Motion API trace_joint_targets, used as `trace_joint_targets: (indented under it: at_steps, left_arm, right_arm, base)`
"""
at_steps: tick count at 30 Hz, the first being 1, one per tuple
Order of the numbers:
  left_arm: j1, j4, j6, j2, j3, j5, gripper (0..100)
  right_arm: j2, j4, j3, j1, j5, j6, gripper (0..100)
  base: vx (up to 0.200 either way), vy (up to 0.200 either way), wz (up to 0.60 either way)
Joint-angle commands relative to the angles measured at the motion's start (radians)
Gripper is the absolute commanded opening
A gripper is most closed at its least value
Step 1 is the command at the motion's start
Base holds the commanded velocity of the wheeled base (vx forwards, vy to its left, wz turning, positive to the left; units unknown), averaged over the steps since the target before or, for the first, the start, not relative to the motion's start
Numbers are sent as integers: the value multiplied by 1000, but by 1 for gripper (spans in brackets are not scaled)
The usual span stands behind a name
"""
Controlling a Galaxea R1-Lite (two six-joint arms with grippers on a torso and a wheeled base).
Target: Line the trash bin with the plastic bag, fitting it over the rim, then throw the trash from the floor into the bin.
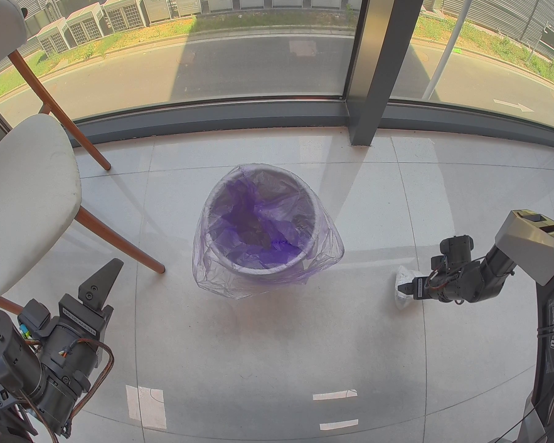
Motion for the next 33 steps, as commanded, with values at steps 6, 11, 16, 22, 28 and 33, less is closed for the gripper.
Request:
trace_joint_targets:
  at_steps: [6, 11, 16, 22, 28, 33]
  left_arm:
    - [74, -2, -15, 1, 16, -15, 100]
    - [72, 1, -18, 1, 18, -15, 100]
    - [71, 3, -36, 5, 18, -15, 100]
    - [72, 3, -36, 11, 18, -15, 100]
    - [75, 49, -36, 8, 18, -14, 100]
    - [80, 52, -38, 7, 18, -12, 100]
  right_arm:
    - [188, 203, -338, -38, -27, -75, 100]
    - [194, 221, -344, -42, -26, -86, 100]
    - [211, 289, -407, -42, -24, -86, 100]
    - [255, 298, -453, -43, -24, -87, 100]
    - [261, 330, -478, -43, -24, -87, 0]
    - [258, 358, -481, -45, -26, -89, 0]
  base:
    - [0, 0, 0]
    - [0, 0, 0]
    - [0, 0, 0]
    - [0, 0, 0]
    - [0, 0, 0]
    - [0, 0, 0]
